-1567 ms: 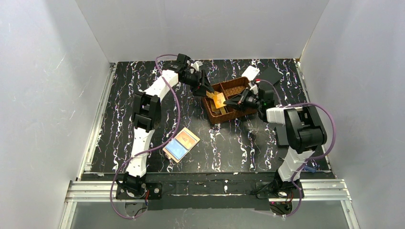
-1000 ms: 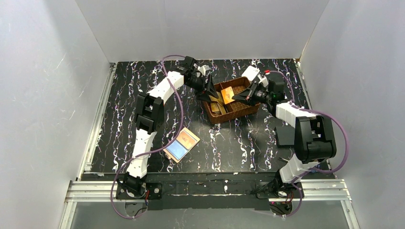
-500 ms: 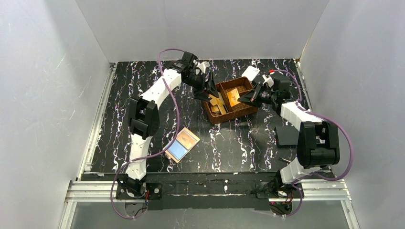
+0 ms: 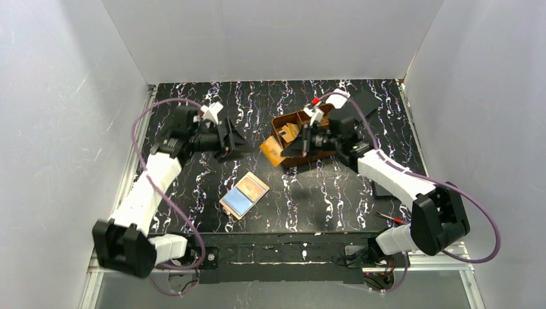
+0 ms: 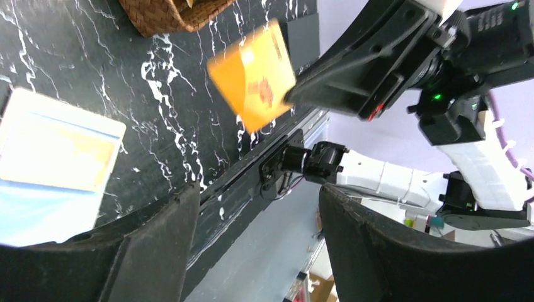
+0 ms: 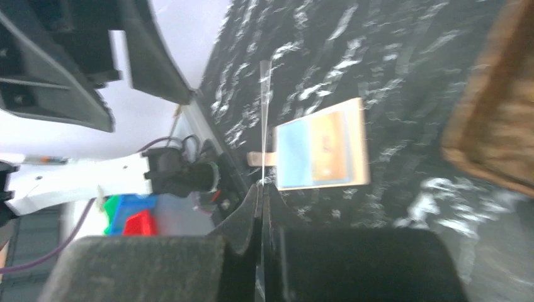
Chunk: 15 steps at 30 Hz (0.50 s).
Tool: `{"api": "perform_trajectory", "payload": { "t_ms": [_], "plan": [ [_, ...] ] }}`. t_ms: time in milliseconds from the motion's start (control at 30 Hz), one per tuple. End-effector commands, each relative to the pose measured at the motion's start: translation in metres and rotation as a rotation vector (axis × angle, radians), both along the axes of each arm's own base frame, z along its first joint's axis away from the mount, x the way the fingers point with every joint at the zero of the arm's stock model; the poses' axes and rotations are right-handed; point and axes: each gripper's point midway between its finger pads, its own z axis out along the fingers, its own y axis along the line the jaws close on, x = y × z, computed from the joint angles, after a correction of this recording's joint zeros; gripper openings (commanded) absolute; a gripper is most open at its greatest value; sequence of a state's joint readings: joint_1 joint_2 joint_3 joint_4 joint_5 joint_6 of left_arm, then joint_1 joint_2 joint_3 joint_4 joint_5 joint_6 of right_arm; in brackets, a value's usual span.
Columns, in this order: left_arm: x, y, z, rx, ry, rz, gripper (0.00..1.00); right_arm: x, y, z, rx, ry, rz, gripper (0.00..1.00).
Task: Put the credit cards into the card holder
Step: Insert the credit card into the card holder.
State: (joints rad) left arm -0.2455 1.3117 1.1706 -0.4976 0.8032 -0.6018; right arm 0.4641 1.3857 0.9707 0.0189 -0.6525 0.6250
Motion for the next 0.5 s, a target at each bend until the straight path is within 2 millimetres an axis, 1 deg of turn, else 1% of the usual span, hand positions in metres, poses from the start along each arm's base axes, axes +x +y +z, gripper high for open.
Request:
{"api": "perform_trajectory", "payload": {
  "t_ms": [0,33,133,200,233,400,467],
  "plan": [
    [-0.017,0.004,0.013,-0.17,0.008,0.147,0.69,-0.025,0.04,0.023,0.171,0.02,0.009,0.01],
    [-0.02,0.008,0.012,-0.186,0.0,0.182,0.7,-0.029,0.044,0.028,0.227,0.034,0.008,0.01],
    [-0.025,0.014,0.019,-0.242,-0.026,0.26,0.74,-0.037,0.051,0.045,0.358,0.054,0.014,0.01],
    [-0.024,0.012,0.03,-0.325,-0.042,0.283,0.74,-0.039,0.053,0.053,0.406,0.066,0.019,0.01],
    [-0.024,0.013,0.032,-0.347,-0.033,0.303,0.74,-0.04,0.054,0.058,0.43,0.068,0.02,0.01],
    [-0.02,0.02,0.044,-0.374,-0.054,0.384,0.74,-0.038,0.052,0.086,0.527,0.063,0.001,0.01],
    [-0.017,0.017,0.05,-0.4,-0.05,0.371,0.7,-0.038,0.054,0.096,0.562,0.071,0.013,0.01]
  ]
}}
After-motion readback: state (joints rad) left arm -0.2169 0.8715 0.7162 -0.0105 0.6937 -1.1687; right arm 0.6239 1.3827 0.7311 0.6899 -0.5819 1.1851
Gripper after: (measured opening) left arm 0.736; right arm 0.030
